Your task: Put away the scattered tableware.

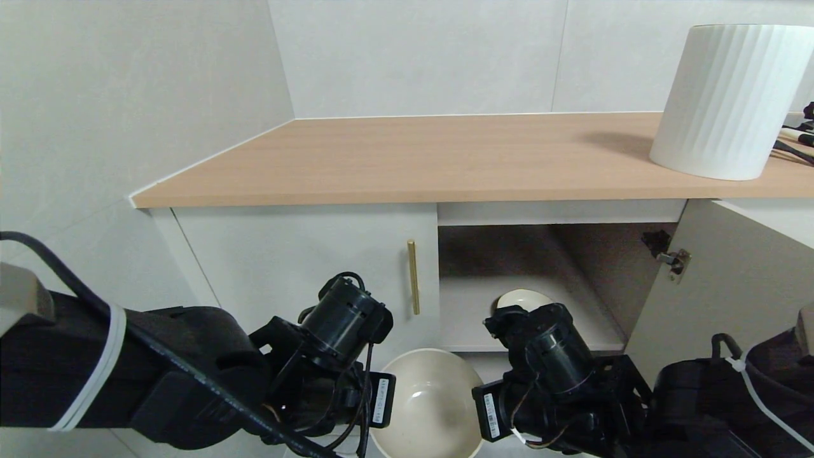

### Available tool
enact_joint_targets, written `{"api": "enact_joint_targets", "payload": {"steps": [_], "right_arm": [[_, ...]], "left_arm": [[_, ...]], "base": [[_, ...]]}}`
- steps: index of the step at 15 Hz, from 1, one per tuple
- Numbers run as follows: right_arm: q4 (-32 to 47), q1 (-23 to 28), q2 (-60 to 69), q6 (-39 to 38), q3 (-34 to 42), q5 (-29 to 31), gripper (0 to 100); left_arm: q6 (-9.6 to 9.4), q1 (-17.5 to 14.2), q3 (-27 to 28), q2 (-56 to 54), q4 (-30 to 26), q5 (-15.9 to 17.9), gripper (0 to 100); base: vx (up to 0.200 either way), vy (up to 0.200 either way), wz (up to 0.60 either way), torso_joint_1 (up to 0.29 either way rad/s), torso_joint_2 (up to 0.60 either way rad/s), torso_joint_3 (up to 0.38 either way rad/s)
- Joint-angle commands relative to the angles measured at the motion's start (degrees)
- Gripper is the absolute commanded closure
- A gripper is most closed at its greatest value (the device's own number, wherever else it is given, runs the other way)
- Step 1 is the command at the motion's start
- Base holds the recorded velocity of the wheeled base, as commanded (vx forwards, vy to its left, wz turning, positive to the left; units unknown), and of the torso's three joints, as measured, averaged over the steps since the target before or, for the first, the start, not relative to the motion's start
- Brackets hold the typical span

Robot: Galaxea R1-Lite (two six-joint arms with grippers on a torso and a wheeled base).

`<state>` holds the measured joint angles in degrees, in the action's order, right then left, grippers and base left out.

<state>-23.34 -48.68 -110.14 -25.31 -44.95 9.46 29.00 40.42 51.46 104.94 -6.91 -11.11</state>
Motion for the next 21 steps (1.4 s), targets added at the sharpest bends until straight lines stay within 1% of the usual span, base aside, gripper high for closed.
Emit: {"api": "enact_joint_targets", "payload": {"steps": [1, 4, 5, 7, 9, 10, 12, 14, 15, 17, 21], "right_arm": [[0.05, -0.01, -0.25, 0.0, 0.21, 0.03, 100], [0.05, 0.07, -1.48, 0.35, 0.91, 0.91, 100], [0.05, 0.43, -2.89, 0.96, 1.62, 3.64, 100], [0.05, 3.33, -7.19, 1.75, 1.09, 9.0, 100], [0.05, 6.05, -9.13, 2.02, 0.12, 12.16, 100], [0.05, 7.46, -9.65, 1.58, -0.93, 12.25, 100], [-0.03, 11.94, -10.27, 0.0, -3.74, 12.34, 100], [-0.12, 15.19, -9.57, -3.7, -6.65, 12.34, 100], [-0.3, 17.04, -9.83, -6.42, -9.55, 12.78, 100], [-1.09, 19.76, -10.62, -11.61, -13.59, 14.8, 100], [-1.0, 23.28, -12.38, -11.87, -16.4, 14.89, 100]], "left_arm": [[0.0, -0.08, 0.05, -0.08, 0.14, -0.06, 0], [0.0, -0.08, -0.04, 0.09, 0.06, -0.06, 0], [0.09, -0.08, -0.04, 0.0, 0.06, -0.06, 0], [0.0, -0.08, -0.04, -0.26, 0.06, -0.14, 0], [0.0, -0.08, -0.04, -0.35, 0.06, -0.14, 0], [0.0, -0.08, -0.04, -0.43, 0.06, -0.14, 0], [0.0, -0.17, -0.13, -0.52, 0.06, -0.58, 0], [0.0, -0.17, -0.13, -0.52, 0.06, -0.76, 0], [0.0, -0.17, -0.13, -0.52, 0.06, -0.76, 0], [0.0, -0.17, -0.3, -0.61, 0.06, -0.94, 0], [0.0, -0.26, -0.3, -0.61, 0.06, -0.94, 0]], "base": [[0.0, 0.0, 0.0, 0.0, 0.0, 0.0], [0.0, 0.0, 0.0, 0.0, 0.0, 0.0], [0.0, 0.0, 0.0, 0.0, 0.0, 0.0], [0.0, 0.0, 0.0, 0.0, 0.0, 0.0], [0.0, 0.0, 0.0, 0.0, 0.0, 0.0], [0.0, 0.0, 0.0, 0.0, 0.0, 0.0], [0.0, 0.0, 0.0, 0.0, 0.0, 0.0], [0.0, 0.0, 0.0, 0.0, 0.0, 0.0], [0.0, 0.0, 0.0, 0.0, 0.0, 0.0], [0.0, 0.0, 0.0, 0.0, 0.0, 0.0], [0.0, 0.0, 0.0, 0.0, 0.0, 0.0]]}}
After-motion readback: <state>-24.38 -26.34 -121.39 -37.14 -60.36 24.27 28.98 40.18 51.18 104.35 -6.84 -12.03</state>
